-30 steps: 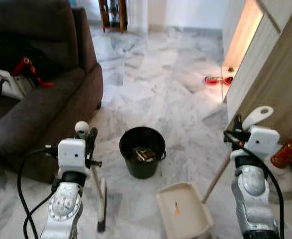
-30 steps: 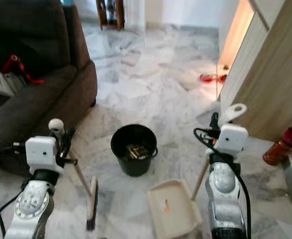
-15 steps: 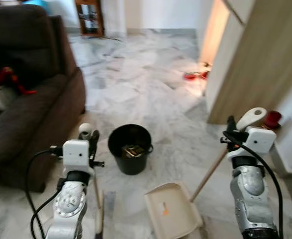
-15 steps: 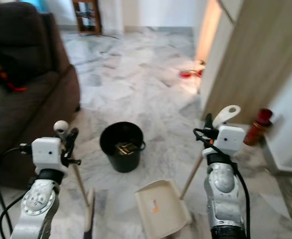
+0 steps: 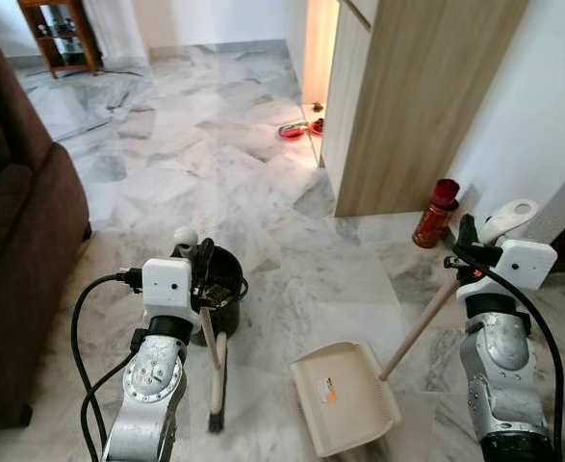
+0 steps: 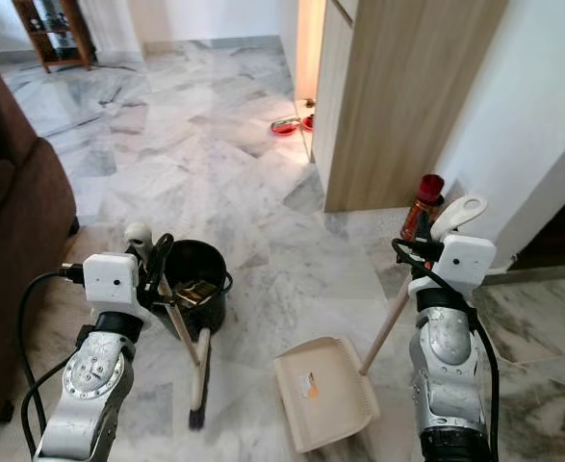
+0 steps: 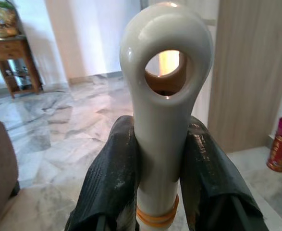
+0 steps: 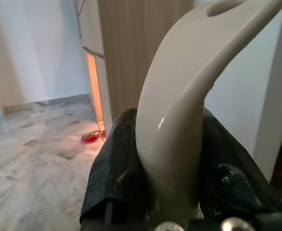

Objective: Sweep floor

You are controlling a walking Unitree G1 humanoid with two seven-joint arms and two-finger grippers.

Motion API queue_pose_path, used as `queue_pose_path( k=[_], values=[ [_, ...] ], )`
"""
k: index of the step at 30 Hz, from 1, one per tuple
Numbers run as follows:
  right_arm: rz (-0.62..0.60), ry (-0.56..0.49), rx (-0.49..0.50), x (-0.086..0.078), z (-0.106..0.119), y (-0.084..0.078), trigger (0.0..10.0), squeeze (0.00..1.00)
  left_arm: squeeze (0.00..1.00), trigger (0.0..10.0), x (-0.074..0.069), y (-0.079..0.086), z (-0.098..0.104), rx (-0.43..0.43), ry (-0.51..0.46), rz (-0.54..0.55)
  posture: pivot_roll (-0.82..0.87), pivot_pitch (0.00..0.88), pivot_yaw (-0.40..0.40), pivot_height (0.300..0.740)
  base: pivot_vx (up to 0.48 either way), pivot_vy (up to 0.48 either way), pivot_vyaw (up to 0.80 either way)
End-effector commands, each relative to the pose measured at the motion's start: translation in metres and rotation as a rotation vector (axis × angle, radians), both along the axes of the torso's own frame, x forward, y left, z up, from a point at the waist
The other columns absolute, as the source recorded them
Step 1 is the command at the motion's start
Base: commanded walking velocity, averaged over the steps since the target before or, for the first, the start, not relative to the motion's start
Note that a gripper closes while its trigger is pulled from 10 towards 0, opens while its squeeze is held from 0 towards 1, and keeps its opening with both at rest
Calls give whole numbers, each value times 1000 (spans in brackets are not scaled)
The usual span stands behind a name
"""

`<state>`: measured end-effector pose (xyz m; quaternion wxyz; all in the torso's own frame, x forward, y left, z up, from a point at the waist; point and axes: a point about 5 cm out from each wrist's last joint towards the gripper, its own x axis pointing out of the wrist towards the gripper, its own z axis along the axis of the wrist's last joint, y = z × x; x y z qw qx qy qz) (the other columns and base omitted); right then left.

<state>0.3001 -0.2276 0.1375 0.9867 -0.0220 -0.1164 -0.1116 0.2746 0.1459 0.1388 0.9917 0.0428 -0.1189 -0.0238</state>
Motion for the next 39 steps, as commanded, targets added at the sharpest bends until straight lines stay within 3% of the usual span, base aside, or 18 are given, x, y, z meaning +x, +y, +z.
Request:
queue_pose_path(
  k=[1,7,19,39],
  values=[
    [-10,-50,-5,-2,9,-2,10000,0,0,10000,2,3,7,-1,-45,1,-127,83,32,740,0,0,-800],
    [11,-27,-6,-1,5,-2,10000,0,0,10000,-3,4,2,12,-32,28,-88,78,24,740,0,0,-800],
    [48,-42,15,7,4,16,10000,0,0,10000,-1,20,7,39,-46,48,-72,31,43,740,0,-70,-800],
    [87,-41,0,10,4,21,10000,0,0,10000,-7,19,6,50,-51,57,-46,5,28,740,0,-103,-800]
  ],
)
